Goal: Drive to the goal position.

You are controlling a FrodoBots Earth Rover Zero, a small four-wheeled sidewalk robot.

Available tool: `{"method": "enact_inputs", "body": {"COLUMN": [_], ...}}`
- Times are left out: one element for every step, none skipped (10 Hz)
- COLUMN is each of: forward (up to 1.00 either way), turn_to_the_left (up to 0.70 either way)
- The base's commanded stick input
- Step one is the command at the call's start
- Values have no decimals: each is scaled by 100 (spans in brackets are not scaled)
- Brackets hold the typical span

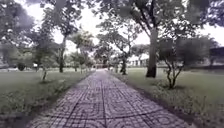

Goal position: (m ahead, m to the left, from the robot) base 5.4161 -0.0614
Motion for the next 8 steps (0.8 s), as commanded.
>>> {"method": "enact_inputs", "body": {"forward": [100, 100, 100, 100, 100, 100, 100, 100], "turn_to_the_left": [0, 0, 0, 0, 0, 0, 0, 0]}}
